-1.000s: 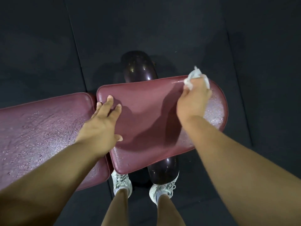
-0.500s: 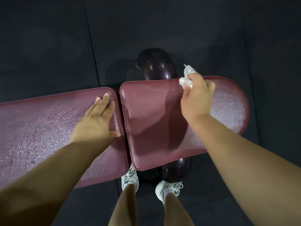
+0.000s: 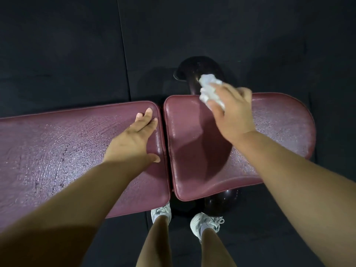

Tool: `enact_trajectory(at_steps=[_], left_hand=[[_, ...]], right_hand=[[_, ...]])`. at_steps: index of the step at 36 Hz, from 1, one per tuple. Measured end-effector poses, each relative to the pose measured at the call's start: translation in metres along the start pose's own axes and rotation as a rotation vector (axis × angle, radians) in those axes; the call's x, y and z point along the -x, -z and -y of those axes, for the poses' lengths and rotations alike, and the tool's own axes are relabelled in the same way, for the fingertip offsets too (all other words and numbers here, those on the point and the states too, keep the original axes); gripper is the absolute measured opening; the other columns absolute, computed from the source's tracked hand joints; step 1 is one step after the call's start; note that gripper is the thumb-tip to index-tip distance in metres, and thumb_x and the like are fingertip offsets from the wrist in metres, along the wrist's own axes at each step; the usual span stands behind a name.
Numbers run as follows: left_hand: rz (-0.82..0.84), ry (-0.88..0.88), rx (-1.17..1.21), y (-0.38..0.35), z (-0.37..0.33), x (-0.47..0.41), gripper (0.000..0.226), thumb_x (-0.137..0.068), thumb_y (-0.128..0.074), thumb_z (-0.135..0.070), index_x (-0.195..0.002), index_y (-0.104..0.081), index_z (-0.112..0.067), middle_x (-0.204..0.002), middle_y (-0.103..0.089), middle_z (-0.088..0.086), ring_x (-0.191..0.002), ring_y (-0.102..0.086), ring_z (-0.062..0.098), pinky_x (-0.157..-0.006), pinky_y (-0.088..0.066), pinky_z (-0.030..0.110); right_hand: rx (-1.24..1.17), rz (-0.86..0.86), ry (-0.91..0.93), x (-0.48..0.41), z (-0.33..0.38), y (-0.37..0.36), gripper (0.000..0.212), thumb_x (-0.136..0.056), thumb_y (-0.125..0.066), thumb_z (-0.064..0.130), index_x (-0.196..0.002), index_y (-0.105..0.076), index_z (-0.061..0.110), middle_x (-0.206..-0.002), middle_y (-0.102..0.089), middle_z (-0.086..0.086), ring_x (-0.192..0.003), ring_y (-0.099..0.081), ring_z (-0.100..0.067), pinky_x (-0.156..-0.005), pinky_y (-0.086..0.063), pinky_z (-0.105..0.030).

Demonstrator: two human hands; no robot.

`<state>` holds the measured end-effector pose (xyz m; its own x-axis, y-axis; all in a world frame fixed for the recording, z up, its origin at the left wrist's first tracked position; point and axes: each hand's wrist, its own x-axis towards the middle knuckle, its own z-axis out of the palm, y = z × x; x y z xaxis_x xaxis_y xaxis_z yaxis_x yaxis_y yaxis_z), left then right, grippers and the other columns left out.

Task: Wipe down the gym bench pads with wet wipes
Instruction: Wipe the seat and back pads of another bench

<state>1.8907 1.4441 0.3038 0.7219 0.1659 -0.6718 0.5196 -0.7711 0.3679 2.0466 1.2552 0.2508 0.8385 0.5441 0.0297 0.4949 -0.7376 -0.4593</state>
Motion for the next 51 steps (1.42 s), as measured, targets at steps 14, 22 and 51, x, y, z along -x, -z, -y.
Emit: enact_trajectory(at_steps=[14, 22, 51], left_hand=[[-0.019, -0.052, 0.018, -0.002, 0.007, -0.003, 0.095, -0.075, -0.075, -0.036, -0.149, -0.016, -0.035, -0.140, 0.016, -0.035, -0.139, 0.004, -0.007, -0.111, -0.025, 0.027], [-0.035, -0.031, 0.041, -0.011, 0.005, -0.001, 0.095, -0.078, -0.075, -0.030, -0.150, -0.012, -0.033, -0.153, 0.011, -0.026, -0.138, 0.012, -0.006, -0.111, -0.019, 0.025], [-0.030, -0.077, -0.077, -0.054, -0.066, 0.022, 0.074, -0.091, -0.057, -0.039, -0.151, -0.016, -0.022, -0.157, 0.018, -0.005, -0.146, 0.006, 0.017, -0.109, -0.032, 0.041]], right_hand=[[-0.085, 0.261, 0.459, 0.073, 0.049, -0.025, 0.032, -0.080, -0.050, -0.001, -0.105, -0.069, 0.008, -0.117, -0.062, -0.012, -0.092, -0.041, -0.027, -0.087, -0.037, -0.032], [-0.003, -0.011, -0.105, 0.064, -0.017, 0.031, 0.033, -0.085, -0.052, -0.003, -0.104, -0.066, 0.021, -0.122, -0.050, -0.001, -0.115, -0.049, -0.016, -0.102, -0.037, -0.026], [0.131, -0.264, -0.760, 0.131, -0.044, 0.034, 0.057, -0.081, -0.041, 0.006, -0.137, -0.046, 0.015, -0.140, -0.034, -0.018, -0.118, -0.035, -0.040, -0.105, -0.028, -0.037]])
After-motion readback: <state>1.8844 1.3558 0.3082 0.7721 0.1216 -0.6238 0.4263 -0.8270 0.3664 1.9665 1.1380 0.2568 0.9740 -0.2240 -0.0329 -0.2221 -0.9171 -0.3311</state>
